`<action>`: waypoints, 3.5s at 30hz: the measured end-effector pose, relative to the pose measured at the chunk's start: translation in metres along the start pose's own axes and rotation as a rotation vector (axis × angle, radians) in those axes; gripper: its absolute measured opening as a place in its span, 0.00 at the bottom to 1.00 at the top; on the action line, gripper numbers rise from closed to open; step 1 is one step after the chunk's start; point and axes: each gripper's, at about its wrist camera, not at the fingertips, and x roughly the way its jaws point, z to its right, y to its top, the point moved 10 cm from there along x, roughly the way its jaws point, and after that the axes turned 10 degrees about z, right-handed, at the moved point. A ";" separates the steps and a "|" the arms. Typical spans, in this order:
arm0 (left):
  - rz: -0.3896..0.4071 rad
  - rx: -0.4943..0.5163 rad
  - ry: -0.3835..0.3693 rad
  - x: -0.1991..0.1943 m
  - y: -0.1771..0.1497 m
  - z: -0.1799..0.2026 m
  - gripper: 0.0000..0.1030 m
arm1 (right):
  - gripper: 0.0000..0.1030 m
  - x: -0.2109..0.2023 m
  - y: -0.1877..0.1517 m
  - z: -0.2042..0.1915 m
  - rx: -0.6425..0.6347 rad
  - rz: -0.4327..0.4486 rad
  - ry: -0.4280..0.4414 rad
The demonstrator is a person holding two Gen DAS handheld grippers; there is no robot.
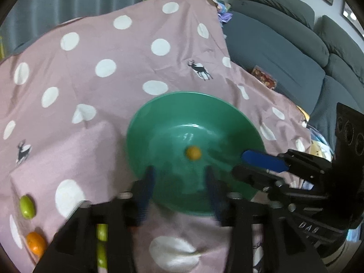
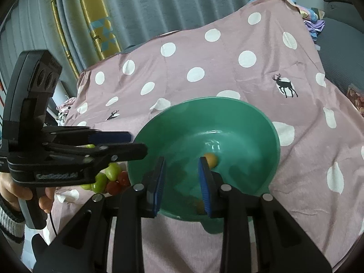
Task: Organize fruits
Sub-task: 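Open the left tool over the bowl while the right tool releases its fruit, then withdraw both open tools from the bowl back over the fruit cluster, then lower the left tool toward a large green fruit while the right tool approaches another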
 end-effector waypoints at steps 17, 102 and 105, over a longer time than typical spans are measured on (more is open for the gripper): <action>0.032 -0.027 0.323 -0.082 -0.054 -0.062 0.77 | 0.48 -0.031 -0.018 -0.009 0.044 -0.020 0.008; 0.038 -0.357 0.261 -0.117 -0.161 -0.150 0.88 | 0.62 0.055 -0.104 -0.170 -0.154 -0.362 0.272; 0.040 -0.364 0.222 -0.110 -0.158 -0.145 0.88 | 0.61 0.059 -0.108 -0.173 -0.139 -0.380 0.303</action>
